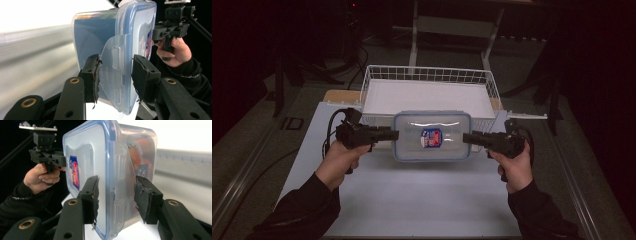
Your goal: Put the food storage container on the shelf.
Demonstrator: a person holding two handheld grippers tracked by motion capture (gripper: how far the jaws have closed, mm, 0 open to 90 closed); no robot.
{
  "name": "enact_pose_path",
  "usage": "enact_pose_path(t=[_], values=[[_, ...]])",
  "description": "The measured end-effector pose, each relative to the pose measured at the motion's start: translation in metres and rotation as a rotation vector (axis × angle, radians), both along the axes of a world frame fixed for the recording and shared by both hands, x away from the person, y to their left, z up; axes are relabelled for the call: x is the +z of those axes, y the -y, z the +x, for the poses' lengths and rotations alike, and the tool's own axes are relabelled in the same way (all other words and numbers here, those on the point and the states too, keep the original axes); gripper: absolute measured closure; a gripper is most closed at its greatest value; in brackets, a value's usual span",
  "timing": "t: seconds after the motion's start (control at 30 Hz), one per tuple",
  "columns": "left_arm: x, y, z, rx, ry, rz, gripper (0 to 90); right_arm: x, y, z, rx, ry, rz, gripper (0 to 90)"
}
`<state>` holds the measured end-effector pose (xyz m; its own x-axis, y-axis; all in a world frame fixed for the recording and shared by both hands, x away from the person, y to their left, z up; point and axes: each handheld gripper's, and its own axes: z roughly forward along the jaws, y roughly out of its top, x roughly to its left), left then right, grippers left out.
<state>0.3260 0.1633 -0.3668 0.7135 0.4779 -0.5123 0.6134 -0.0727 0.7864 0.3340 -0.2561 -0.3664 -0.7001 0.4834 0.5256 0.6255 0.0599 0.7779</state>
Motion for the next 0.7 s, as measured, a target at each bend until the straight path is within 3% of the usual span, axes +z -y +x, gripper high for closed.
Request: enact_pose_path(t=[0.03,0.13,0.17,0.2,0.33,0.47,0.7], values=[[0.000,0.000,0.000,0.000,0.000,0.000,58.2,0.000,0.000,0.000,0.000,0.000,0.000,55.4],[0.021,0.003,0.013,0.009,0.023,-0.002,58.1,0.020,0.002,0.011,-0.022,0.023,0.014,55.3],[0.021,0.003,0.013,0.009,0.023,-0.002,58.1,0.020,0.002,0.011,-0.022,0.023,0.014,55.3],[0.031,0.005,0.019,0.018,0.037,-0.003,58.0,0.029,0.004,0.015,-0.033,0.035,0.023,55.3],[0.047,0.009,0.031,0.035,0.054,-0.002,57.7,0.044,0.006,0.025,-0.056,0.056,0.035,55.2],[0.055,0.009,0.048,0.057,0.049,-0.004,57.0,0.052,0.005,0.040,-0.071,0.050,0.039,55.2],[0.051,0.006,0.073,0.075,0.011,-0.011,56.2,0.050,0.000,0.060,-0.098,0.021,0.040,55.1]])
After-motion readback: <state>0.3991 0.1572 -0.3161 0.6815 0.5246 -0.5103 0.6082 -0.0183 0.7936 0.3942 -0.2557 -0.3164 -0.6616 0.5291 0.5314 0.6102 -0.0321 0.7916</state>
